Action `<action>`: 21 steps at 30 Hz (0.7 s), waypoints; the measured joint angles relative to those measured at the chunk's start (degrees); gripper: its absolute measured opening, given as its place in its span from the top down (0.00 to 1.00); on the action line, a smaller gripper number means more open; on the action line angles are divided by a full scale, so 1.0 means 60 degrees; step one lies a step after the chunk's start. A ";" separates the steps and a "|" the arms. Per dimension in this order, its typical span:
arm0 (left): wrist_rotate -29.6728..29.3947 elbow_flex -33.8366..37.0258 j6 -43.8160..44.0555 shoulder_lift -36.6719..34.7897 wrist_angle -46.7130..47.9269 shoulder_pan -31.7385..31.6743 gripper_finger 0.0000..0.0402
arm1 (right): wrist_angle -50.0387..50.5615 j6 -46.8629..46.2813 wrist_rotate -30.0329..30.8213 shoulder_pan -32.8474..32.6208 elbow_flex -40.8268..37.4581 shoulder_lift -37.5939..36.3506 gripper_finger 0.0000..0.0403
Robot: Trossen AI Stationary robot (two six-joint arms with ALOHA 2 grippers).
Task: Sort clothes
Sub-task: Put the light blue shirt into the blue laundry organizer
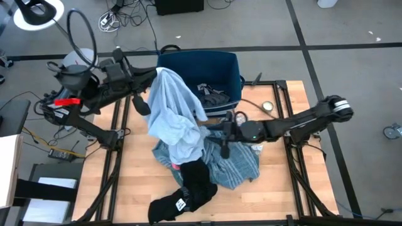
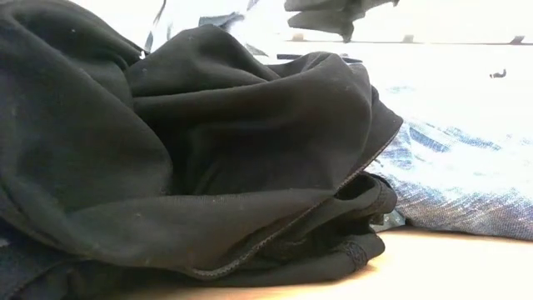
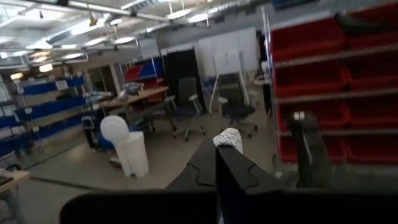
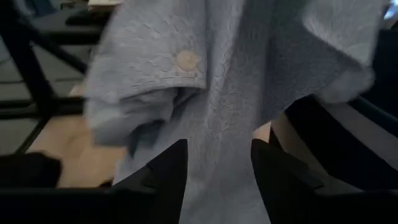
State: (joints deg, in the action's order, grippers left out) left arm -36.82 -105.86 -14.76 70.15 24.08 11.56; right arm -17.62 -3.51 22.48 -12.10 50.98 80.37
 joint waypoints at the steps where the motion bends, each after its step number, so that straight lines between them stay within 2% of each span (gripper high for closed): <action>1: 0.0124 0.0000 -0.0007 0.0000 -0.0147 -0.0030 1.00 | -0.0497 0.0147 -0.0012 0.0082 0.0000 0.0306 0.56; 6: 0.0546 0.0000 -0.0012 0.0000 -0.0633 -0.0187 1.00 | -0.2404 0.0333 -0.0138 0.0580 0.0001 0.1640 0.56; 10: 0.0791 0.0000 -0.0036 0.0000 -0.0793 -0.0375 1.00 | -0.2470 -0.0276 -0.1614 0.0938 0.0485 0.2347 0.58; 12: 0.0804 0.0000 -0.0040 0.0000 -0.0841 -0.0473 1.00 | -0.2309 -0.0150 -0.2272 0.0984 0.0844 0.2578 0.65; 15: 0.0802 0.0000 -0.0041 -0.0004 -0.0842 -0.0696 1.00 | -0.1671 0.0633 -0.2577 0.0949 0.1371 0.2676 0.90; 16: 0.0805 0.0000 -0.0039 -0.0004 -0.0842 -0.0760 1.00 | -0.1481 0.0911 -0.2602 0.0926 0.1539 0.2634 0.95; 21: 0.0799 -0.0003 -0.0038 -0.0028 -0.0705 -0.1125 1.00 | -0.1249 0.1684 -0.2733 0.0977 0.2261 0.1852 0.99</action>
State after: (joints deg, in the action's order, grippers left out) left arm -32.02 -105.88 -14.98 69.98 19.85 4.82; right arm -25.11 6.59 6.09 -6.24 64.54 91.48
